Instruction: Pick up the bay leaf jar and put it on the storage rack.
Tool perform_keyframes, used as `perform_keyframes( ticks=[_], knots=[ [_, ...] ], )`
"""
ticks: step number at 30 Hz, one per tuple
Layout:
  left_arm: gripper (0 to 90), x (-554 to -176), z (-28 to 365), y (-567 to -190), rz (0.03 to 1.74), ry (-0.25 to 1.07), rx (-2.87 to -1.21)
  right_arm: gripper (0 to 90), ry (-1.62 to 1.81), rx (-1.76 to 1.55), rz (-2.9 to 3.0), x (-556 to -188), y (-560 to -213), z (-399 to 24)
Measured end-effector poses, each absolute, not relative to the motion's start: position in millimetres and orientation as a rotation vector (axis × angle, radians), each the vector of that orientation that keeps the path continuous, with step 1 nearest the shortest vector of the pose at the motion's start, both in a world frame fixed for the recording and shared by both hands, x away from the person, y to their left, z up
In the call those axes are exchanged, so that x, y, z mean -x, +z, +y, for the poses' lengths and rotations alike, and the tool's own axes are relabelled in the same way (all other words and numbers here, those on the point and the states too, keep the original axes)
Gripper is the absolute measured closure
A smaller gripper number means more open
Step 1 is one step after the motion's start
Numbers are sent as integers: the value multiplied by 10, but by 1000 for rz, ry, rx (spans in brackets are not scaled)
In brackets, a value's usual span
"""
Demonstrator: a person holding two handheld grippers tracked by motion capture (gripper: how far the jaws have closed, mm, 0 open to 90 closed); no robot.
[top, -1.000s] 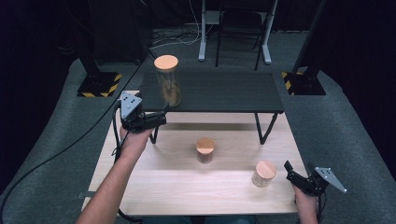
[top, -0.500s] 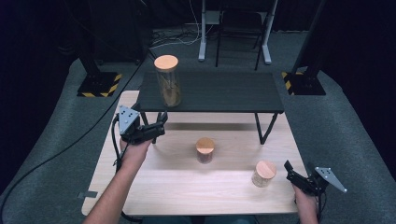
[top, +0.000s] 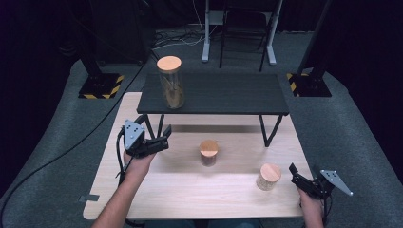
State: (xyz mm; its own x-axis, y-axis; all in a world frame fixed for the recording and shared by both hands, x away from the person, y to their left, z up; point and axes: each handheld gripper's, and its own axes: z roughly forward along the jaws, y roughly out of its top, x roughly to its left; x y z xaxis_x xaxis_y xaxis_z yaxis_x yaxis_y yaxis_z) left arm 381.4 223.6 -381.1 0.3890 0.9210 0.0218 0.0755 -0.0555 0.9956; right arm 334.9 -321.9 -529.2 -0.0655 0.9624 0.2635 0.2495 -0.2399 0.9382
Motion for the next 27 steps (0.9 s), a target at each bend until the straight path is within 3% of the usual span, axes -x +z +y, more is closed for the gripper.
perform_keyframes(
  ticks=[27],
  knots=[
    [7,-3604,2418,-4330,999,849,-1454,5,1348,-1538,1329,-3348,-5292,-3218]
  ],
)
